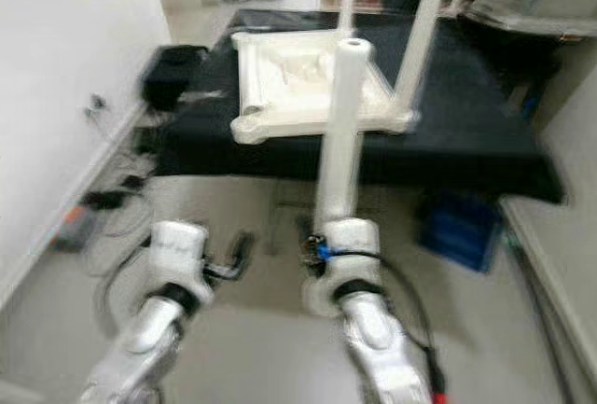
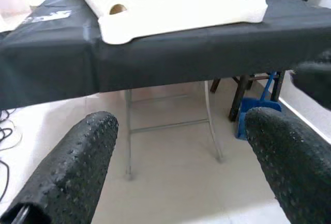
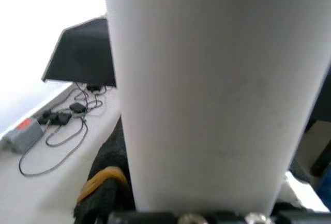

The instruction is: Building children table

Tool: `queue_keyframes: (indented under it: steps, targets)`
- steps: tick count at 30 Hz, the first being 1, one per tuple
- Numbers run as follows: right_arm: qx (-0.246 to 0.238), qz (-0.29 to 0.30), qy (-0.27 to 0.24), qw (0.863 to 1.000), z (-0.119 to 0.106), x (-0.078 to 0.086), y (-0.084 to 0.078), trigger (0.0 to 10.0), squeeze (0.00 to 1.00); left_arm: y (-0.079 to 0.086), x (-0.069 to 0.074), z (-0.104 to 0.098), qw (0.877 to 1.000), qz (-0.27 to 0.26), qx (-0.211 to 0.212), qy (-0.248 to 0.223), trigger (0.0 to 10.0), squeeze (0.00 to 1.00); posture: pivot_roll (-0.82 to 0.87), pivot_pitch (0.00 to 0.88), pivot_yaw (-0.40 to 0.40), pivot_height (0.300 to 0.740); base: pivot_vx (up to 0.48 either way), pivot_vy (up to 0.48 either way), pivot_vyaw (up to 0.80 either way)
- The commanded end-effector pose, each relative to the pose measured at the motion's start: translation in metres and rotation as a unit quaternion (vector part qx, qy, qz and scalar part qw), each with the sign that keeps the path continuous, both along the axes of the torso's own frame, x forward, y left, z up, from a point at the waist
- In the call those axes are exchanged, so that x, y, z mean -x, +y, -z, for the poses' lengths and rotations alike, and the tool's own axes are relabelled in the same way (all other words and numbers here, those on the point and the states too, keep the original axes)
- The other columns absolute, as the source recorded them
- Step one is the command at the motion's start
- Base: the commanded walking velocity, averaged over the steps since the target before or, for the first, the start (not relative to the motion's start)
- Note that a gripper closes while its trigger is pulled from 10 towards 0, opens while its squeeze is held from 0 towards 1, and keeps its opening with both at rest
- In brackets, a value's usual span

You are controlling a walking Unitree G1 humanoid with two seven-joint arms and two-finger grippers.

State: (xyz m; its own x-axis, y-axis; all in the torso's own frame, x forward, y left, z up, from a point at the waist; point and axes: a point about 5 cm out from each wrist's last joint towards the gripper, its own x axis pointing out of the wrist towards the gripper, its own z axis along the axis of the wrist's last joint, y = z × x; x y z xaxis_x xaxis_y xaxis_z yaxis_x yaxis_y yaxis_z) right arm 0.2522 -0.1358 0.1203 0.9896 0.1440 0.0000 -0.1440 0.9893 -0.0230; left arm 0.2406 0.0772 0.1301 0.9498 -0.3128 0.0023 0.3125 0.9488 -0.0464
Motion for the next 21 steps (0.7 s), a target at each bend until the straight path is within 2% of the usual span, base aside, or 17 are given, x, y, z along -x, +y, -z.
queue_keyframes:
  steps: [1, 6, 17, 18, 19, 21]
  targets:
    - [-0.001, -0.011, -0.013, 1.000, -0.004, 0.000, 0.007, 10.0, 0.00, 0.004, -0.001, 0.003, 1.000, -0.009, -0.012, 0.010, 10.0, 0.00, 0.08, 0.078, -0.026, 0.740, 0.000, 0.000, 0.00]
    - [-0.002, -0.011, -0.014, 1.000, -0.004, 0.000, 0.007, 10.0, 0.00, 0.004, -0.001, 0.003, 1.000, -0.005, -0.017, 0.009, 10.0, 0.00, 0.08, 0.080, -0.022, 0.740, 0.068, 0.000, 0.00]
    - [-0.003, -0.016, -0.021, 1.000, -0.006, -0.001, 0.008, 10.0, 0.00, 0.003, 0.000, 0.001, 1.000, 0.001, -0.020, 0.003, 10.0, 0.00, 0.08, 0.085, -0.024, 0.740, 0.480, 0.000, 0.00]
    - [-0.016, -0.008, -0.034, 0.999, -0.016, -0.005, 0.007, 10.0, 0.00, 0.003, 0.000, 0.001, 1.000, 0.003, -0.022, 0.001, 10.0, 0.00, 0.09, 0.085, -0.022, 0.740, 0.480, 0.000, 0.00]
    - [-0.016, -0.008, -0.034, 0.999, -0.016, -0.005, 0.007, 10.0, 0.00, 0.003, 0.000, 0.001, 1.000, 0.003, -0.022, 0.001, 10.0, 0.00, 0.09, 0.085, -0.022, 0.740, 0.480, 0.000, 0.00]
    - [-0.033, 0.002, -0.076, 0.997, -0.041, -0.016, 0.004, 10.0, 0.00, 0.003, 0.000, 0.000, 1.000, 0.006, -0.024, -0.001, 10.0, 0.00, 0.08, 0.083, -0.018, 0.740, 0.480, 0.000, 0.00]
